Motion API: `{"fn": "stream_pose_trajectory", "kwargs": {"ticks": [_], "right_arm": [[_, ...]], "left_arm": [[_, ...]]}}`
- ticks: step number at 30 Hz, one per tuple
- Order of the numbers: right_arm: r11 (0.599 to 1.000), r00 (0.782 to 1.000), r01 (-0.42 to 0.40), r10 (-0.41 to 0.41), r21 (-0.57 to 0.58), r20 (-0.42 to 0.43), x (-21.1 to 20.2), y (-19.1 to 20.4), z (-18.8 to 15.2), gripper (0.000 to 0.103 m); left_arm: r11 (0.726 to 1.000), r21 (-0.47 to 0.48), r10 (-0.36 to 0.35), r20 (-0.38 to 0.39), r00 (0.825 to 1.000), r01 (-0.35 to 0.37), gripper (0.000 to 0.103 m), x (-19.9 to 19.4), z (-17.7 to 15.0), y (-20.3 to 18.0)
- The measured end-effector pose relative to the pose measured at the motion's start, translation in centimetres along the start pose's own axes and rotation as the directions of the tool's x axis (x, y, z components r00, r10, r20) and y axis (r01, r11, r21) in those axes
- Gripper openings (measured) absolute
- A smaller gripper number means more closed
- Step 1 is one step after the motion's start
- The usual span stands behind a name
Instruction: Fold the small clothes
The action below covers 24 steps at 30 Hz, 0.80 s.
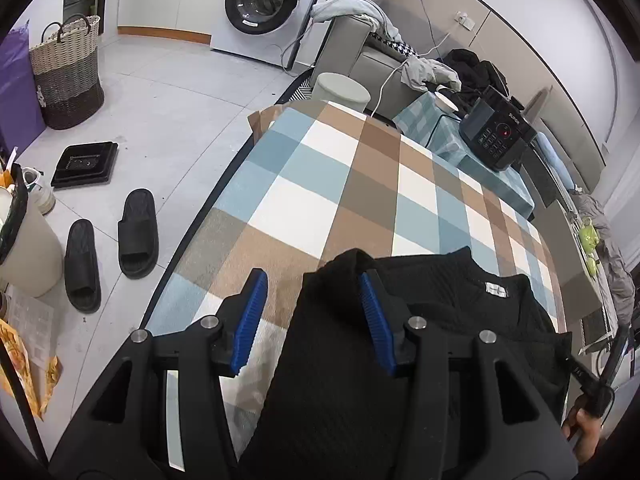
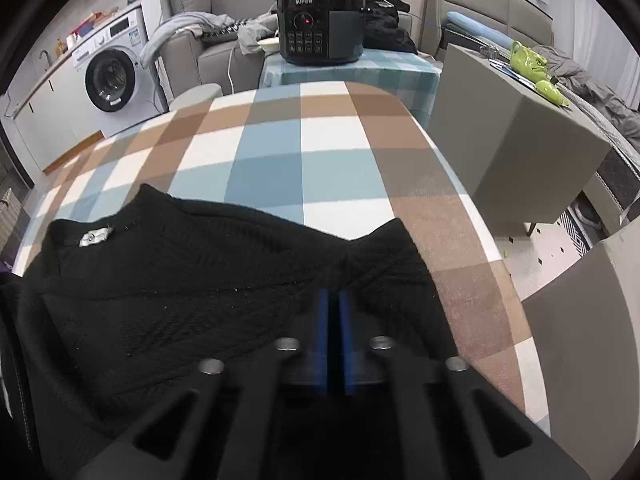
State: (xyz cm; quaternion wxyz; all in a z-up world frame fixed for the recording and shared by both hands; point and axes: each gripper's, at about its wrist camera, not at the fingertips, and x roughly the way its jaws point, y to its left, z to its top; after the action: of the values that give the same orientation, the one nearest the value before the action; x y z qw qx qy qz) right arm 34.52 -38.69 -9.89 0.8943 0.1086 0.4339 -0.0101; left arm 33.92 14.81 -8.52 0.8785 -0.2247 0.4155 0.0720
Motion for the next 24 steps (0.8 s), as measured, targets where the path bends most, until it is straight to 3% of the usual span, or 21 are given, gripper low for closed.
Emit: {"fn": "stream_pose_trajectory", "kwargs": {"ticks": [3, 5, 10, 13, 16, 18, 22, 24], "right_arm": [[0.995, 0.989, -0.085, 0.077, 0.058, 0.125, -3.0, -2.0, 0.5, 0.003], [0.992, 0.986, -0.095, 0.082, 0.088, 0.145, -3.9, -3.1, 0.9, 0.003], [0.955, 0.970, -0.211, 0.179, 0.207, 0.162, -3.2, -5.7, 1.3, 0.003], [0.953, 0.973, -0.194, 0.156, 0.233, 0.171, -2.6, -5.6, 1.7, 0.003], [0.967, 0.990, -0.129, 0.111, 0.220, 0.090, -1.0, -4.7, 2.1, 0.004], [0.968, 0.993, -0.119, 0.113, 0.222, 0.038, -0.2, -4.5, 2.1, 0.009], [0.966, 0.993, -0.109, 0.095, 0.233, 0.073, -1.1, -5.3, 1.4, 0.049], [0.965, 0.994, -0.095, 0.081, 0.244, 0.068, -1.2, -6.0, 1.1, 0.049]], "left_arm": [[1.000, 0.003, -0.007, 0.000, 1.000, 0.007, 0.045, -0.5, -0.4, 0.2], [1.000, 0.004, -0.007, 0.006, 1.000, 0.007, 0.045, -1.0, -0.6, 0.3], [1.000, -0.007, -0.011, 0.015, 1.000, 0.012, 0.045, -1.6, -0.8, 0.7], [1.000, -0.006, -0.003, 0.012, 1.000, 0.003, 0.045, -1.6, -0.8, 0.7], [1.000, 0.002, 0.006, 0.003, 1.000, -0.006, 0.045, -1.5, -0.9, 0.7], [1.000, 0.005, 0.002, -0.009, 1.000, -0.002, 0.045, -1.2, -1.0, 0.7], [0.999, 0.052, -0.011, -0.048, 0.999, 0.014, 0.055, -0.1, -1.6, 0.0], [0.997, 0.078, -0.006, -0.059, 0.998, 0.011, 0.055, 0.7, -1.8, -0.4]]}}
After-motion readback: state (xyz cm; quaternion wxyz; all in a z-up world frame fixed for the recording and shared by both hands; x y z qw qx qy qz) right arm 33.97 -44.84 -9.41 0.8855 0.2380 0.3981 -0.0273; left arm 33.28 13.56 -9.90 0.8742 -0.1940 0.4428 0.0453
